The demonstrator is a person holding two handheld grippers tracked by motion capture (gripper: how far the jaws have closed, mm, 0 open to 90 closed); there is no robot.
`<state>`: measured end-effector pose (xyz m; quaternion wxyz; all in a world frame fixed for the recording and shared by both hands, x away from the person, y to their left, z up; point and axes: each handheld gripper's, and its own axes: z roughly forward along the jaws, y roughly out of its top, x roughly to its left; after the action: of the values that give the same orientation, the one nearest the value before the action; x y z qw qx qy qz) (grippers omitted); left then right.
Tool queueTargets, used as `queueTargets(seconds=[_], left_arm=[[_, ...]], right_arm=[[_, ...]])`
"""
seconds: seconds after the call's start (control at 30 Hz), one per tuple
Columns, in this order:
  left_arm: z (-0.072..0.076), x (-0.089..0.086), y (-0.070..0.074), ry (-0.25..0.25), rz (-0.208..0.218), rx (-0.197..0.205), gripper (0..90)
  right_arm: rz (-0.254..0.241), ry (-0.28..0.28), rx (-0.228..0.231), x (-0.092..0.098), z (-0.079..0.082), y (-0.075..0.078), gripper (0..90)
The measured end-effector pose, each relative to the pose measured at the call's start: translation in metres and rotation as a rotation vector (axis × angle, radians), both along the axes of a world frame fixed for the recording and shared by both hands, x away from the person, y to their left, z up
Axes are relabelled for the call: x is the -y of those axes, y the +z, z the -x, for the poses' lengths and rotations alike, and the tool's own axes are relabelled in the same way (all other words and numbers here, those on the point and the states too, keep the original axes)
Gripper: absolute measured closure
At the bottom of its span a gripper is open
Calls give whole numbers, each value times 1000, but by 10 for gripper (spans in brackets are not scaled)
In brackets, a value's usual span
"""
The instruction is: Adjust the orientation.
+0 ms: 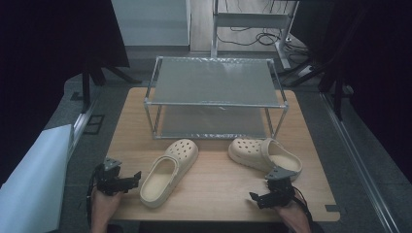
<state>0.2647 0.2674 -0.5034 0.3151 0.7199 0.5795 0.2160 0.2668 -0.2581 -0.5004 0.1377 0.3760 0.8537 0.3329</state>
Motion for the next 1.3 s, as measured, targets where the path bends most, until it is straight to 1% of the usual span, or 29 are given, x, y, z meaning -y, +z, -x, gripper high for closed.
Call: queueTargets(seconds=[0.1, 0.17, 0.2, 0.23, 0.33, 0.37, 0.5, 0.6, 0.67, 0.77, 0.9, 1.0, 1.07, 1.17, 1.23, 1.3], left_arm=[[-2, 2, -1, -9, 2, -16, 0], [-4, 6, -3, -22, -10, -30, 0], [-4, 6, -3, -22, -10, -30, 0], [-5, 8, -3, -34, -16, -36, 0], [-5, 10, -4, -43, -23, -40, 0], [-6, 12, -4, -57, -24, -43, 0], [-5, 12, -4, -68, -23, -40, 15], [-5, 11, -4, -75, -7, -44, 23], [-4, 13, -4, -91, -5, -47, 27], [-3, 15, -3, -102, -2, -52, 27], [1, 23, -2, -130, 6, -57, 23], [2, 26, -2, -136, 8, -62, 23], [3, 30, -2, -149, 14, -70, 22], [5, 38, -2, -167, 14, -80, 21], [5, 39, -2, -172, 14, -83, 20], [5, 43, -2, -181, 6, -87, 20]], right_arm=[[-9, 8, -15, 2, -1, 0, 20], [-23, 10, -10, 2, -1, 0, 19], [-23, 10, -10, 2, -1, 0, 19], [-32, 15, -10, 2, 0, 0, 18], [-38, 17, -9, 2, 0, 0, 18], [-41, 21, -10, 2, 0, 0, 29], [-51, 22, -9, 3, 0, 1, 44], [-51, 25, -15, 3, 0, 0, 44], [-49, 29, -21, 2, 0, 0, 44], [-49, 30, -21, 2, 0, 0, 46], [-48, 34, -25, 1, 0, 0, 51], [-46, 36, -28, 2, 0, -1, 51], [-46, 38, -29, 2, 0, -1, 51], [-46, 38, -30, 2, 0, -1, 51], [-44, 36, -32, 1, 0, -1, 51], [-43, 36, -34, 1, 0, -1, 52]])
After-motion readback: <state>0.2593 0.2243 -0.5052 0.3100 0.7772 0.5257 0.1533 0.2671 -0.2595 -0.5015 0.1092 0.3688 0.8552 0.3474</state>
